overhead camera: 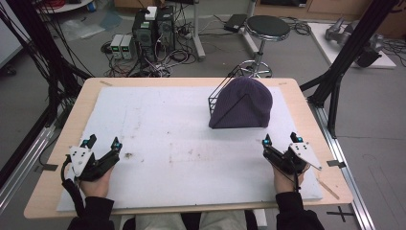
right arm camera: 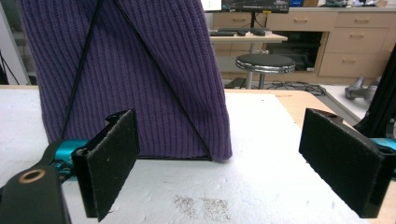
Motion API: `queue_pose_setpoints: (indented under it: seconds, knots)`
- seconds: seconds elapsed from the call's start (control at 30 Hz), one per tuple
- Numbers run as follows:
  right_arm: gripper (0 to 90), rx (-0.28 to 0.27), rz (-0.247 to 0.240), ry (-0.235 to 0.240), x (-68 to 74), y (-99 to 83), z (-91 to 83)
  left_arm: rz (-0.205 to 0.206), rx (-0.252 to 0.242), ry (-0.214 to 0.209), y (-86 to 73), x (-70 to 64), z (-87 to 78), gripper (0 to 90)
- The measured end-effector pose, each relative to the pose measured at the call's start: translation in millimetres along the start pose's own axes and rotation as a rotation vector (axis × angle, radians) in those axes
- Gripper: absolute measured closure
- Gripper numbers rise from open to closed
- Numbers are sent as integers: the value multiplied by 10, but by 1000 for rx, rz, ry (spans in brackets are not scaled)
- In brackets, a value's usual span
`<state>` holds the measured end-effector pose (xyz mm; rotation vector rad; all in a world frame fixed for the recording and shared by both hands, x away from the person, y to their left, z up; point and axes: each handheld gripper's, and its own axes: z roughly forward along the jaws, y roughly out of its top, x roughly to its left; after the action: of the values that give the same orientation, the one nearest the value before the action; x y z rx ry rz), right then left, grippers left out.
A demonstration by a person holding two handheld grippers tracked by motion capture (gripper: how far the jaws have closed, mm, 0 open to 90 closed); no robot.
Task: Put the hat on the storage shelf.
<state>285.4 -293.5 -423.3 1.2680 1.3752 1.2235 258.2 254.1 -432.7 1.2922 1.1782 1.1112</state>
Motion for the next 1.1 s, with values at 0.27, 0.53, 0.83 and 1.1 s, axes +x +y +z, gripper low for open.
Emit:
queue_pose_setpoints:
  seconds: [0.27, 0.53, 0.83, 1.1]
  knots:
    - [116, 9, -15, 8, 5, -8, 10, -4, 1, -10, -1, 2, -8, 251]
    - [116, 25, -11, 13, 10, -19, 20, -15, 8, -16, -12, 9, 3, 251]
    - [116, 36, -12, 22, 8, -29, 34, -21, 17, -27, -22, 11, 15, 251]
    - [117, 47, -12, 28, 10, -35, 45, -17, 23, -34, -29, -8, 22, 253]
